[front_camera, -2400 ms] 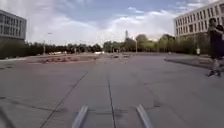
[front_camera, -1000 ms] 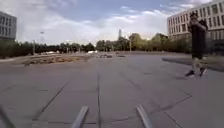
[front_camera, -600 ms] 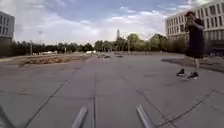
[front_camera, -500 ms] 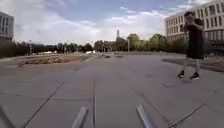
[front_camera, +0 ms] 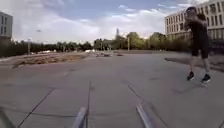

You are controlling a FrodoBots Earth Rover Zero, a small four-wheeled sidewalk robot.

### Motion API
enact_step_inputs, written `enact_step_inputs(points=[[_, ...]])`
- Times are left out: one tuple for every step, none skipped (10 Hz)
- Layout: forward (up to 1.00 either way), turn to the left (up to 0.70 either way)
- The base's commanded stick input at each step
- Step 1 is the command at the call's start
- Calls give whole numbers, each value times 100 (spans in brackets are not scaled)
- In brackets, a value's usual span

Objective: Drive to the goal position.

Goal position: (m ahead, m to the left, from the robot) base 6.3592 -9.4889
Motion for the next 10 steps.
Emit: enact_step_inputs(points=[[70, 0], [70, 0], [70, 0], [70, 0], [70, 0], [70, 0], [70, 0], [70, -3], [70, -14], [70, -14]])
